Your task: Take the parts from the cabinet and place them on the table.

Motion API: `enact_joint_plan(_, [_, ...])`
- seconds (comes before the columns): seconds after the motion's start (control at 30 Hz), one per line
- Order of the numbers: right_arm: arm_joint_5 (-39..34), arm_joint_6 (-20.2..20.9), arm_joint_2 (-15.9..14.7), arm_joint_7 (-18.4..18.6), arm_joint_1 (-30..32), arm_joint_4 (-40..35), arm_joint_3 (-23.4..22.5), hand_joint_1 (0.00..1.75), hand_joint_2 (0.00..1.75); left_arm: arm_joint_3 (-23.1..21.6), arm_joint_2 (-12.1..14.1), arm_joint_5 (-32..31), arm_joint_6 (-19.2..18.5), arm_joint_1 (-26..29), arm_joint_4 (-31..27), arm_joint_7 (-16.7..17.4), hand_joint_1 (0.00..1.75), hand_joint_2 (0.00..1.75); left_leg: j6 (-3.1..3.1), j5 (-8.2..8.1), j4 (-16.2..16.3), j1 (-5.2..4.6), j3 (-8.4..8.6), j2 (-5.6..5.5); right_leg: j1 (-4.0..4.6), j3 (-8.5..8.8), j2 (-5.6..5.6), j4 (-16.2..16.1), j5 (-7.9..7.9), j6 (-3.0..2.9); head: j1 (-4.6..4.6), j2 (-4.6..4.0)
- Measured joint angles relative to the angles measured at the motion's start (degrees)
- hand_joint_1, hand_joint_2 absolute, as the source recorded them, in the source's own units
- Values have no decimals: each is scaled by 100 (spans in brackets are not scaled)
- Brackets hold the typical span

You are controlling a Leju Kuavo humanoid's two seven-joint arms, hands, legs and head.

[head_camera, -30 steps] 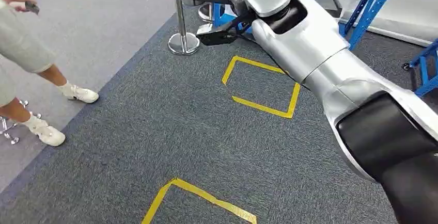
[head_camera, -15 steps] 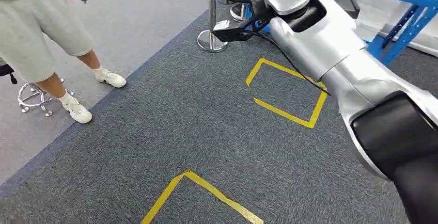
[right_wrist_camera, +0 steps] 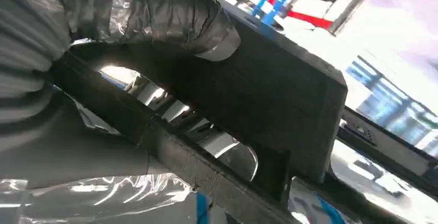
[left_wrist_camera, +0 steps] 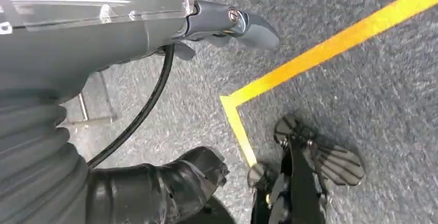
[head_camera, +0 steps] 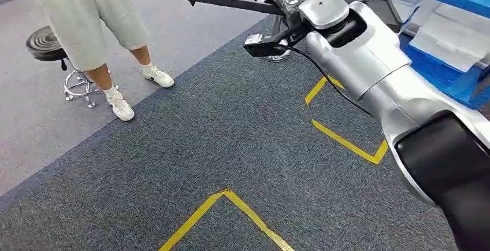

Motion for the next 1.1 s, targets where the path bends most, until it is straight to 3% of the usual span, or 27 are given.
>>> enact_joint_plan(0.07, [-2, 15, 2, 0, 7, -41, 28, 175, 175, 0, 0, -4, -2, 13, 0, -7, 0, 175, -79, 48, -50, 27, -16, -143, 24, 7, -114, -24, 4, -16, -2, 0])
enact_joint_plan(0.1, [-2, 18, 2, 0, 6, -59, 31, 175, 175, 0, 11, -18, -4, 15, -2, 2, 0, 175, -107, 42, -44, -14, -32, -170, -73, 46, -215, -104, 46, -58, 2, 0])
enact_joint_plan(0.13, [-7, 22, 0, 11, 9, -83, 31, 175, 175, -2, 11, -28, -20, 20, 0, 17, 0, 175, -120, -38, 50, -50, -78, 152, -61, 81, -285, -145, 61, -75, -13, 0])
enact_joint_plan(0.17, [-11, 28, -33, 35, 2, -90, 31, 175, 175, -4, 11, -55, -35, 26, 0, 22, 0, 175, -132, -230, 318, -52, -191, 370, -60, 82, -348, -149, 68, -94, -40, 0])
enact_joint_plan(0.23, [-11, 31, -107, 57, 21, -107, 31, 175, 175, -4, 11, -81, -52, 27, 0, 26, 0, 175, -173, -605, 1144, -11, -565, 536, -46, 82, -491, -147, 64, -102, -37, -2])
enact_joint_plan(0.27, [-13, 28, -144, 57, 52, -107, 31, 175, 175, -9, 11, -101, -59, 27, 0, 24, 0, 175, -190, -708, 1499, 0, -735, 568, -46, 80, -568, -145, 59, -102, -41, 0])
enact_joint_plan(0.3, [-13, 28, -168, 57, 96, -118, 33, 175, 175, -15, 11, -107, -70, 26, 0, 17, 0, 175, -201, -665, 1575, 9, -772, 589, -48, 84, -644, -145, 55, -100, -39, 0])
enact_joint_plan(0.33, [-15, 31, -212, 57, 136, -136, 33, 175, 175, -22, 11, -111, -72, 26, 0, 6, 0, 175, -207, -523, 1408, 19, -687, 602, -50, 86, -706, -142, 47, -89, -39, -2])
enact_joint_plan(0.37, [-22, 39, -234, 57, 162, -153, 33, 175, 175, -31, 11, -114, -72, 27, -2, -3, 0, 175, -205, -318, 1047, 23, -501, 630, -56, 89, -770, -133, 35, -76, -39, 0])
enact_joint_plan(0.4, [-35, 53, -278, 57, 168, -171, 33, 175, 175, -44, 13, -114, -70, 26, -2, -13, 0, 175, -199, -94, 570, 22, -251, 728, -61, 95, -830, -118, 16, -50, -39, -2])
enact_joint_plan(0.43, [-55, 63, -329, 61, 165, -186, 33, 175, 175, -48, 11, -118, -70, 26, -2, -31, 0, 175, -191, 31, 95, 1, -19, 1021, -42, 100, -883, -97, -14, -9, -39, 0])
enact_joint_plan(0.47, [-63, 68, -374, 77, 158, -188, 33, 175, 175, -50, 9, -120, -70, 15, -2, -37, 0, 175, -177, -51, -21, -104, 50, 1107, 16, 78, -942, -68, -39, 30, -44, 0])
enact_joint_plan(0.5, [-77, 81, -502, 114, 163, -181, 33, 175, 175, -52, 9, -122, -88, 4, -2, -48, 0, 175, -107, -36, -3, -62, 24, 1043, 28, 92, -997, -83, -42, 47, -22, 0])
enact_joint_plan(0.6, [-85, 59, -689, 162, 211, -177, 33, 175, 175, -63, 13, -138, -96, 26, -2, -53, 0, 175, -14, -27, -27, -69, 22, 815, 23, 163, -1212, -116, -81, 131, -31, 0])
enact_joint_plan(0.63, [-83, 46, -774, 151, 229, -175, 33, 175, 175, -70, 11, -140, -92, 30, -2, -33, 0, 175, 23, -5, -62, -44, 35, 741, -28, 167, -1039, -32, -176, 180, -24, 0])
enact_joint_plan(0.67, [-79, 9, -877, 125, 235, -173, 33, 175, 175, -85, 13, -149, -83, 30, -2, 0, 0, 175, 44, 2, -63, -47, 29, 681, -31, 71, -755, 190, -343, 176, -26, 0])
enact_joint_plan(0.7, [-72, -18, -971, 114, 239, -162, 33, 175, 175, -92, 13, -166, -74, 24, -2, 26, 0, 175, 81, 10, -63, -51, 19, 608, -31, -108, -621, 566, -549, 167, -22, -2])
enact_joint_plan(0.77, [-66, -2, -1106, 114, 261, -118, 33, 175, 175, -98, 13, -175, -66, 24, -2, 43, 0, 175, 110, 17, -61, -69, 17, 437, 2, -545, -485, 1420, -875, 150, -24, 0])
enact_joint_plan(0.8, [-66, 4, -1106, 114, 280, -109, 33, 175, 175, -98, 13, -175, -66, 27, -2, 43, 0, 175, 111, 16, -57, -83, 19, 367, 4, -661, -460, 1593, -858, 138, -22, 0])
enact_joint_plan(0.83, [-66, 22, -1130, 114, 283, -90, 33, 175, 175, -98, 13, -175, -66, 31, -2, 41, 0, 175, 111, 17, -52, -98, 24, 289, 4, -657, -448, 1500, -710, 113, -22, 0])
enact_joint_plan(0.9, [-61, 35, -1147, 116, 271, -79, 33, 175, 175, -98, 13, -173, -66, 34, -2, 19, 0, 175, 110, 15, -25, -113, 28, 141, 17, -349, -379, 702, -165, 36, -24, 0])
enact_joint_plan(0.93, [-59, 39, -1154, 116, 259, -76, 33, 175, 175, -98, 11, -157, -66, 33, -2, 8, 0, 175, 111, 7, -14, -116, 33, 87, 24, -154, -228, 229, 92, 0, -22, 0])
enact_joint_plan(0.97, [-50, 44, -1163, 114, 254, -76, 33, 175, 175, -100, 0, -129, -70, 31, -2, 6, 0, 175, 101, 10, -15, -111, -4, 60, 6, -82, 59, 110, 14, -25, -37, -2])
enact_joint_plan(1.03, [-46, 72, -1146, 96, 247, -76, 33, 175, 175, -98, 4, -107, -68, 5, -2, 13, 0, 175, 41, 54, -5, -73, -62, -49, 47, -77, -39, -3, 55, -2, -35, 0])
enact_joint_plan(1.1, [-28, 77, -1071, 94, 241, -76, 33, 175, 175, -101, 4, -65, -74, 25, -2, 50, 0, 175, -29, 96, -47, -64, -67, -212, 37, -45, -176, -51, 67, -35, -35, 0])
